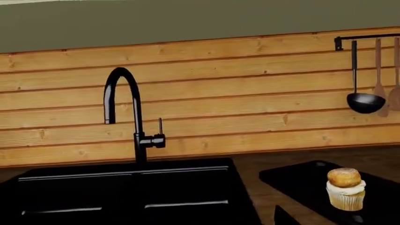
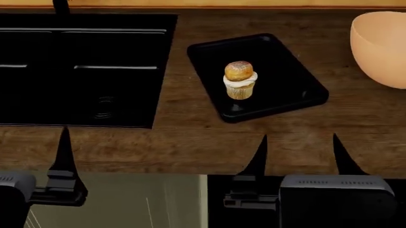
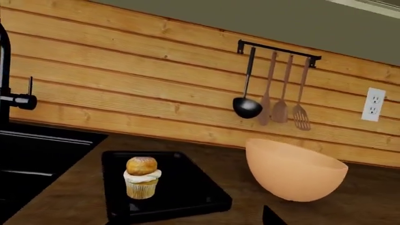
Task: Move the fresh-baked cupcake off the tray onto the counter, and place the bowl used for mixing into the sink.
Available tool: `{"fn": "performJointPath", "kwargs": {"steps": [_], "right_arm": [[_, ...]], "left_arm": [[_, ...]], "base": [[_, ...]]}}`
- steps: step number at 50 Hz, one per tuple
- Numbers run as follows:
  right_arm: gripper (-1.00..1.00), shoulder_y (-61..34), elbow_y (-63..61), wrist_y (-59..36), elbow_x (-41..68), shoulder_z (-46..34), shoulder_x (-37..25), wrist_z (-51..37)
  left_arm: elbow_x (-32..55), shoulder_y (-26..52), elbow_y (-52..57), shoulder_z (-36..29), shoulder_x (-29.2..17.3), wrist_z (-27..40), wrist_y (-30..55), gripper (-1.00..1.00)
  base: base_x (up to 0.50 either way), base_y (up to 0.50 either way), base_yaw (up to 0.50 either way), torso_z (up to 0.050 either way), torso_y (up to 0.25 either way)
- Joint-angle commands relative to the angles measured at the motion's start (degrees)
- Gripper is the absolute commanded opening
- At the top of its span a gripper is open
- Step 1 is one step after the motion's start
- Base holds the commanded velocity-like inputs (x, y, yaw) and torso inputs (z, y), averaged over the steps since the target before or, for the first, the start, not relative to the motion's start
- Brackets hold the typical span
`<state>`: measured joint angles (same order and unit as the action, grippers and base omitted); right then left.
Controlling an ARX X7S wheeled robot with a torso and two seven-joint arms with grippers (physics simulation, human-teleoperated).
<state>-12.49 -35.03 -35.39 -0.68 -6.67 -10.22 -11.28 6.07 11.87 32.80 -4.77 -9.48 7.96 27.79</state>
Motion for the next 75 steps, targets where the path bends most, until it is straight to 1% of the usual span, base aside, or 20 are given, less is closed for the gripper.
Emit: {"fn": "performJointPath", "kwargs": {"steps": [1,5,6,10,14,25,31,37,38,39,44,50,53,55,59,63,64,69,71,75], "right_arm": [[1.0,-4.11,0.0,-3.08,0.3,0.7,-0.79,-0.12],[1.0,-5.07,0.93,-3.15,-0.02,0.35,-0.92,-0.45],[1.0,-5.16,1.57,-3.18,-2.2,-1.79,-1.76,-1.11],[1.0,-5.54,2.47,-2.35,-0.85,-1.36,-1.25,-0.59],[1.0,-6.78,2.36,-4.29,0.1,-0.88,-1.04,-0.2],[1.0,-7.2,0.82,-5.77,0.87,-0.37,-1.39,-0.24],[1.0,-7.61,0.1,-5.92,-0.66,-1.87,-1.9,-1.23],[1.0,-7.67,0.52,-5.82,-0.4,-1.9,-1.97,-1.34],[1.0,-6.94,0.32,-3.45,0.34,-1.82,-2.31,-0.55],[1.0,-7.29,0.42,-5.05,0.18,-1.76,-2.08,-0.94],[1.0,-8.31,0.91,-6.23,-0.9,-3.01,-2.07,-1.73],[1.0,-14.2,-2.24,-13.93,-0.85,-3.34,-1.56,-1.18],[1.0,-19.26,-2.27,-19.08,-0.88,-4.21,-1.22,-0.64],[1.0,-23.36,-1.23,-21.93,-1.23,-4.84,-1.39,-0.34],[1.0,-27.53,3.26,-22.84,-0.43,-3.62,-1.04,0.3],[1.0,-32.11,9.49,-22.63,0.15,-2.81,-1.05,0.95],[1.0,-33.69,11.93,-22.45,0.15,-2.65,-1.07,0.99],[1.0,-39.74,22.97,-20.7,0.48,-3.11,-1.22,1.95],[1.0,-41.36,25.28,-20.33,0.16,-3.64,-1.33,1.89],[1.0,-42.42,27.69,-19.46,0.17,-5.43,-1.74,2.94]], "left_arm": [[0.74,3.61,-3.6,0.46,-0.63,0.16,1.07,1.0],[1.21,6.17,-6.62,1.97,-1.05,0.43,1.27,1.0],[1.48,6.59,-6.69,2.58,-1.18,0.56,1.53,1.0],[1.79,6.6,-7.22,3.29,-1.45,0.77,1.28,1.0],[2.26,6.78,-7.1,3.92,-1.74,0.9,1.52,1.0],[2.07,6.04,-7.56,2.59,-1.77,1.1,0.67,1.0],[2.05,5.9,-7.99,1.93,-1.85,1.11,0.26,1.0],[2.09,5.55,-8.04,1.47,-2.03,1.18,0.06,1.0],[2.18,5.52,-8.07,1.48,-2.05,1.15,-0.02,1.0],[2.25,5.52,-8.13,1.48,-2.06,1.15,-0.09,1.0],[2.23,5.69,-8.36,1.17,-2.22,1.27,-0.1,1.0],[2.36,7.24,-6.09,0.6,-2.43,1.77,2.67,1.0],[2.63,9.23,-6.16,0.65,-2.57,1.85,4.29,1.0],[3.06,12.32,-5.57,0.41,-2.8,1.79,7.51,1.0],[3.8,18.89,-7.74,-0.32,-3.0,1.03,11.58,1.0],[2.61,26.97,-16.09,-2.3,-2.9,0.3,11.74,1.0],[4.12,29.53,-18.97,-1.54,-2.13,-0.71,12.4,1.0],[4.05,37.78,-30.38,-2.53,-0.7,-1.76,11.67,1.0],[3.46,38.43,-31.99,-2.96,-0.62,-1.5,10.57,1.0],[3.54,38.63,-31.26,-2.73,-0.76,-1.04,10.97,1.0]], "base": [[0.1,-0.5,0.0,0.05,0.0],[0.09,-0.47,0.0,0.05,0.0],[0.0,0.0,0.0,0.05,0.0],[0.0,0.0,0.0,0.05,0.0],[0.25,-0.07,0.0,0.05,0.0],[0.5,-0.15,0.0,0.05,0.0],[0.49,-0.14,0.0,0.05,0.0],[0.02,0.0,0.0,0.05,0.0],[0.39,-0.03,0.0,0.05,0.0],[0.5,-0.12,0.0,0.05,0.0],[0.5,-0.12,0.0,0.05,0.0],[0.08,-0.01,0.0,0.05,0.0],[0.0,0.0,0.0,0.05,0.0],[0.0,0.0,0.0,0.05,0.0],[0.0,0.0,0.0,0.05,0.0],[0.0,0.0,0.0,0.05,0.0],[0.0,0.0,0.0,0.05,0.0],[0.0,0.0,0.0,0.05,0.0],[0.0,0.0,0.0,0.05,0.0],[0.33,-0.05,0.0,0.05,0.0]]}}
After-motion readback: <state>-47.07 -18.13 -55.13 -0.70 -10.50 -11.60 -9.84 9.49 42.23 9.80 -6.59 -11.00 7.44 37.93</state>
